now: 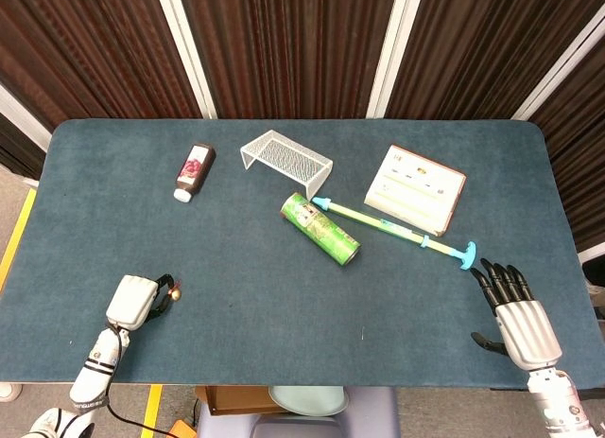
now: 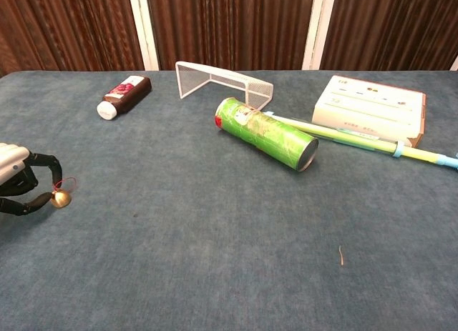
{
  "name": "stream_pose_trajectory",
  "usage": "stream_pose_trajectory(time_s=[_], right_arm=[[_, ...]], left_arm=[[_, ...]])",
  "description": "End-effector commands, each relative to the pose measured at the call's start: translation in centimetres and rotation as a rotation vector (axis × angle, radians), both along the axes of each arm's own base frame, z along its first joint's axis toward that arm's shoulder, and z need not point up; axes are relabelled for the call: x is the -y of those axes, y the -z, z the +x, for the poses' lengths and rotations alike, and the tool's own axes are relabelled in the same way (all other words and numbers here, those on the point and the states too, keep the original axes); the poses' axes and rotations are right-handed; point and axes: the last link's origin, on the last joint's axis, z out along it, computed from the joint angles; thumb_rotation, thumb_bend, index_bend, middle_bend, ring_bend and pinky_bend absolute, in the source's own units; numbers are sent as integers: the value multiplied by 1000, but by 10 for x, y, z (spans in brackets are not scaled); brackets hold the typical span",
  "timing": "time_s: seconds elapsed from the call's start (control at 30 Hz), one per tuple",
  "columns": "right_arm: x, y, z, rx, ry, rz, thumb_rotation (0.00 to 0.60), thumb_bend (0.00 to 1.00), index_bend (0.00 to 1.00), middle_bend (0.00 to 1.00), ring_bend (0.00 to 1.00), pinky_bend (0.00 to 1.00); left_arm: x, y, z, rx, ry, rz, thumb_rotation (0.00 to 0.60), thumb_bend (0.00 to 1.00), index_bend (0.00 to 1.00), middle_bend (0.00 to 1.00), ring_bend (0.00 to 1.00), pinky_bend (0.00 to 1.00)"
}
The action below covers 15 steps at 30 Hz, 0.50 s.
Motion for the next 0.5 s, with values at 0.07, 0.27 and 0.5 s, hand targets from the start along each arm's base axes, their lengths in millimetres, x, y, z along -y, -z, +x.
stream_pose_trajectory(time_s=[0.07, 0.27, 0.5], right_arm=[[0, 0, 0, -1, 0, 1, 600, 181, 0, 0, 0, 0], [0, 0, 0, -1, 0, 2, 600, 181, 0, 0, 0, 0], [0, 1, 0, -4, 0, 6, 600, 181, 0, 0, 0, 0]], left_arm=[[0, 1, 1, -1, 7, 0, 600, 429, 509, 1000, 941, 1000], [0, 1, 2, -2, 7, -1, 600, 429, 509, 1000, 941, 1000], [0, 2, 2, -4, 5, -3, 600, 428, 543, 1000, 941, 1000]])
